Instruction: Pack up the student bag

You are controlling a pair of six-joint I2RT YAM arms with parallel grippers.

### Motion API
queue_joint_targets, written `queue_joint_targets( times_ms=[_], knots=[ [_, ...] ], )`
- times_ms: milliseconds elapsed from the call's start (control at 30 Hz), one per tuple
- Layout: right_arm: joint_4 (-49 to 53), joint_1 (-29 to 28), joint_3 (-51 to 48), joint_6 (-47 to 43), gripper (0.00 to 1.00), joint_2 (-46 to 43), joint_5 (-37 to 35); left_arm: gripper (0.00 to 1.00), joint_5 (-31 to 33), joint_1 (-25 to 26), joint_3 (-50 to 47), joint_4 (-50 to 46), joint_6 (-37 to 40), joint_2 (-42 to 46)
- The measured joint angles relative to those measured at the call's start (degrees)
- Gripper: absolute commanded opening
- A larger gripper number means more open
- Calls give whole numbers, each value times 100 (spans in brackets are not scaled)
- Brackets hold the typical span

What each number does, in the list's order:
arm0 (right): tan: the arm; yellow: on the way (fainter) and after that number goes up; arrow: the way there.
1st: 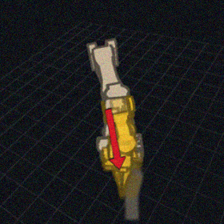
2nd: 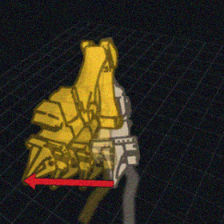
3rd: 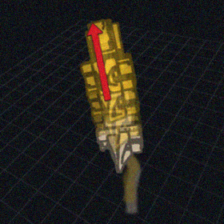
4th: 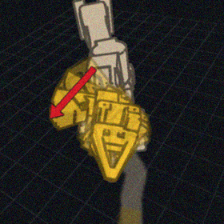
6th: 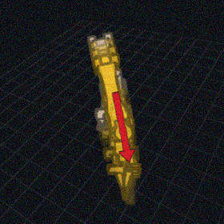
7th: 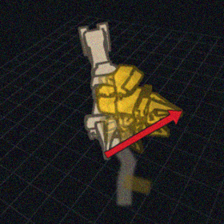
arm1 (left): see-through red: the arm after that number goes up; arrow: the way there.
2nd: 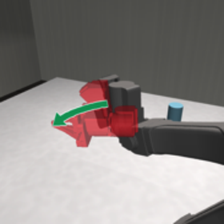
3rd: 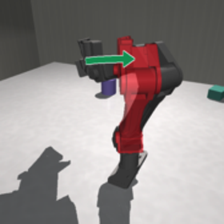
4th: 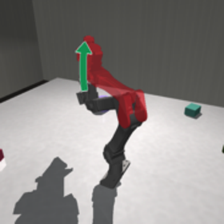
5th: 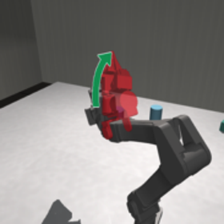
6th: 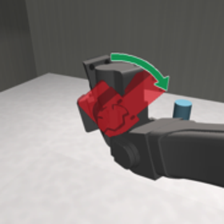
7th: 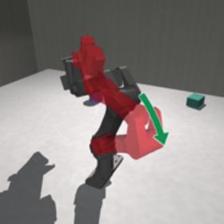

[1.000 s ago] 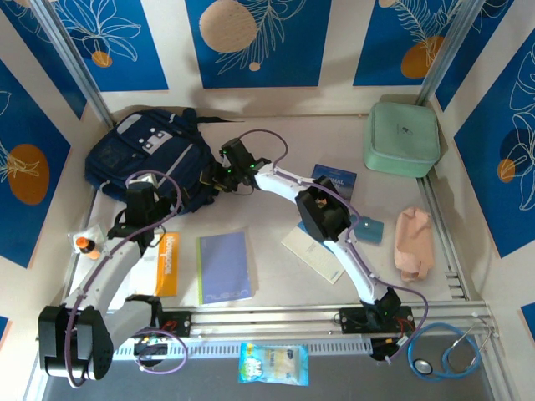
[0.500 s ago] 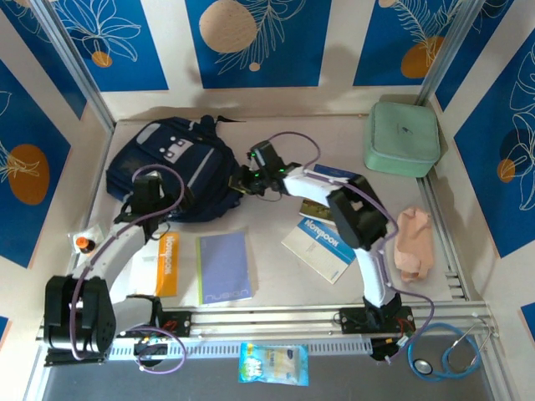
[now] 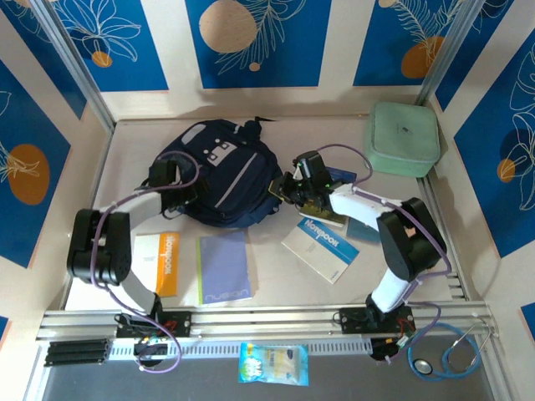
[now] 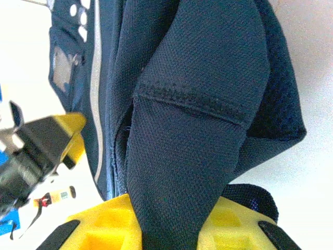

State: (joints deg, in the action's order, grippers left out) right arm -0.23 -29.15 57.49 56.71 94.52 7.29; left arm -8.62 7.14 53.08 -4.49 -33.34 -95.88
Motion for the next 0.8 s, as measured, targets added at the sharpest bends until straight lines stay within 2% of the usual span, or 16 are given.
queue_joint_targets(
  times_ms=[200, 367, 433, 500, 600, 733, 800],
  knots=[
    [0, -210, -444, 175, 24, -774, -74, 95, -192, 278, 1390, 192, 70, -1150],
    [-74, -776, -496, 389, 28, -767, 57, 97, -249, 448, 2494, 264, 203, -1934],
    [-114, -1025, -389, 452, 36, -540, 223, 100, -177, 470, 2732, 192, 243, -2052],
    [-131, -1263, -173, 498, 51, -170, 442, 100, 0, 479, 2837, 109, 299, -2052],
    [-142, -1456, 31, 457, 67, 144, 728, 100, 330, 474, 2846, -87, 442, -1969],
    [13, -1405, 11, 153, 77, -83, 813, 100, 695, 457, 2509, -437, 697, -1484],
    [236, -1279, -164, -160, 80, -592, 693, 99, 831, 450, 2205, -710, 844, -964]
  ],
)
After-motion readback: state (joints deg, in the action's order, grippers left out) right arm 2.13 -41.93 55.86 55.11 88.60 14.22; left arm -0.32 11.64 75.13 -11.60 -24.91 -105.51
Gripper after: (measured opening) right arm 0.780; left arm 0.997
